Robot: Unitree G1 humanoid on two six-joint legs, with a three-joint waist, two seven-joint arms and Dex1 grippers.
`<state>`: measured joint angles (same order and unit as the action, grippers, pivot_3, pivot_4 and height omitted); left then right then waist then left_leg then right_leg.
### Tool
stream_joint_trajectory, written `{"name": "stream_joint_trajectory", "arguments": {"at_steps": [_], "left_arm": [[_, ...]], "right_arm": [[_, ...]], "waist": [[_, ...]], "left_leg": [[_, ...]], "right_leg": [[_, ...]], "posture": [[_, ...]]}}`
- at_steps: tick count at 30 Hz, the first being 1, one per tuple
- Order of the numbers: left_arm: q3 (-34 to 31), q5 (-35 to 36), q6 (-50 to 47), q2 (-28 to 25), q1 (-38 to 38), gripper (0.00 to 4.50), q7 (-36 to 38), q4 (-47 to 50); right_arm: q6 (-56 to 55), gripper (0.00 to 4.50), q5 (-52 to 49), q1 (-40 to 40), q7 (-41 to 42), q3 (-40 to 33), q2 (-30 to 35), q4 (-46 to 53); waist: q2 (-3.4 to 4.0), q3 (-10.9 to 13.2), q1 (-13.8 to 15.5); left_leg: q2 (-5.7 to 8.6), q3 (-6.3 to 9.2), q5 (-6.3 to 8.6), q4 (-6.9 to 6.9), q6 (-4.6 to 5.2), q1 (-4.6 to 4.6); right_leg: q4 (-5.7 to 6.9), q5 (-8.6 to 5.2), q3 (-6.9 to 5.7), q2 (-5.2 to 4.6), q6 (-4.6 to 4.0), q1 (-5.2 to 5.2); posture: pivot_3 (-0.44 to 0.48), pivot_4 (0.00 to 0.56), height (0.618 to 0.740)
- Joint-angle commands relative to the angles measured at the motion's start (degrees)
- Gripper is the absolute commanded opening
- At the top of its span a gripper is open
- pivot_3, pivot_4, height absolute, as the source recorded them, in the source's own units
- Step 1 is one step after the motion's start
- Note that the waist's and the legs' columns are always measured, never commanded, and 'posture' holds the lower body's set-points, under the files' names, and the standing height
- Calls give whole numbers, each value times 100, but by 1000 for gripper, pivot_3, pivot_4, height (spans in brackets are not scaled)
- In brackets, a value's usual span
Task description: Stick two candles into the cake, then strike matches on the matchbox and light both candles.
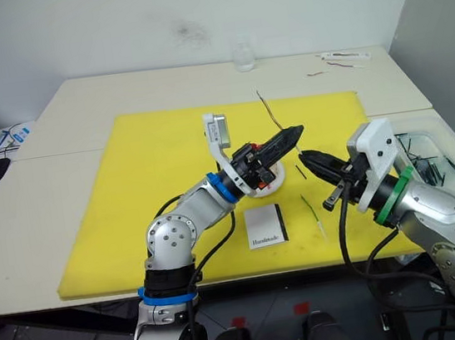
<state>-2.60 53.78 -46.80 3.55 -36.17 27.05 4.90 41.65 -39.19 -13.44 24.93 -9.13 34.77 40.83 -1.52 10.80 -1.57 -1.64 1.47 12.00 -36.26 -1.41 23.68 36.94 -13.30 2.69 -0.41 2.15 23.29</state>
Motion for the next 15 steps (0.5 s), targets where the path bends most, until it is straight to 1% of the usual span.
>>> {"name": "stream_joint_trajectory", "arguments": {"at_steps": [1,3,6,8,9,10,11,13,15], "left_arm": [[-215,47,113,-163,-278,0,-36,79],[-421,-107,194,-533,-439,0,-43,-58],[-664,-459,385,-1252,-647,0,83,-410],[-661,-828,596,-1759,-732,0,324,-726],[-642,-983,707,-1943,-761,0,426,-892],[-617,-1109,817,-2071,-775,0,509,-1031],[-585,-1266,943,-2187,-792,0,581,-1196],[-514,-1574,1218,-2359,-804,0,769,-1499],[-502,-1738,1397,-2403,-831,0,893,-1722]], "right_arm": [[-13,897,191,-160,-93,123,103,172],[32,1630,412,-329,-161,350,168,141],[437,2707,704,-838,-485,868,89,15],[762,3488,846,-1246,-710,1260,-110,-112],[903,3822,871,-1429,-808,1398,-265,-189],[992,4256,910,-1562,-877,1506,-397,-244],[1039,4478,1014,-1679,-933,1631,-503,-317],[1071,4478,1192,-1854,-1072,1787,-742,-493],[1089,4478,1330,-1936,-1134,1868,-888,-606]], "waist": [[0,0,-2],[0,0,-21],[2,-1,-50],[3,-1,-62],[3,-2,-63],[4,-2,-40],[4,-2,-27],[4,-2,10],[3,-2,48]], "left_leg": [[0,0,0,0,0,1],[-1,0,0,0,0,0],[-6,0,0,2,0,-3],[-9,2,0,7,0,-7],[-10,2,0,11,0,-7],[-10,3,0,15,0,-7],[-10,4,0,17,0,-3],[-11,4,0,17,0,14],[-3,4,0,17,-1,28]], "right_leg": [[1,0,-1,0,0,2],[2,0,0,1,0,3],[8,0,3,9,-3,10],[11,0,2,13,-7,12],[11,1,2,14,-8,13],[12,1,1,15,-11,16],[10,0,-1,14,-13,18],[5,5,-6,11,-1,26],[3,10,-9,1,11,34]], "posture": [[0,150,740],[0,150,740],[0,150,740],[0,150,740],[0,150,740],[0,150,740],[0,150,740],[0,150,740],[0,150,740]]}}
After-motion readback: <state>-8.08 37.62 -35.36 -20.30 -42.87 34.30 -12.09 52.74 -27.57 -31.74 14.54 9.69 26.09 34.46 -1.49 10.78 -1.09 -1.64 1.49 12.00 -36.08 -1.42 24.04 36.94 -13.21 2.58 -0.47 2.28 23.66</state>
